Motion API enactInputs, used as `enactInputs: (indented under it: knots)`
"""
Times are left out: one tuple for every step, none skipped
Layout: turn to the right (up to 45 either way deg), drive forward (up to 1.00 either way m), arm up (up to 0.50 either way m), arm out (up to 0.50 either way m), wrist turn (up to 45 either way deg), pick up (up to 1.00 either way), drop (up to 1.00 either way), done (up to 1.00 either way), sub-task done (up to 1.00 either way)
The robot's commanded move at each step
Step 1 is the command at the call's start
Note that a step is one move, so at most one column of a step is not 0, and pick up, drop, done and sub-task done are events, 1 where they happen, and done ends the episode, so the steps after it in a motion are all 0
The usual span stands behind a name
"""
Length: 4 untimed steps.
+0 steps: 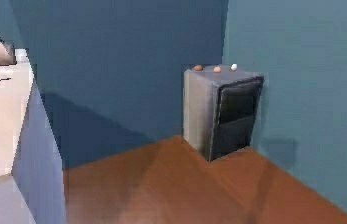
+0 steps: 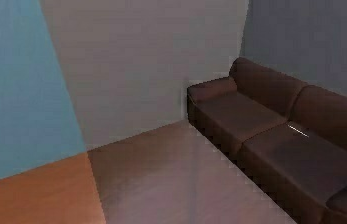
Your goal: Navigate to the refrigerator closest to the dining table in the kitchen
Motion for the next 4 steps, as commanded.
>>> enactInputs:
  knots:
    - [0.0,1.00,0.00,0.00,0.0,0.00,0.00,0.00,0.00]
    - [-45.0,0.00,0.00,0.00,0.0,0.00,0.00,0.00,0.00]
    - [-45.0,0.00,0.00,0.00,0.0,0.00,0.00,0.00,0.00]
    - [-45.0,0.00,0.00,0.00,0.0,0.00,0.00,0.00,0.00]
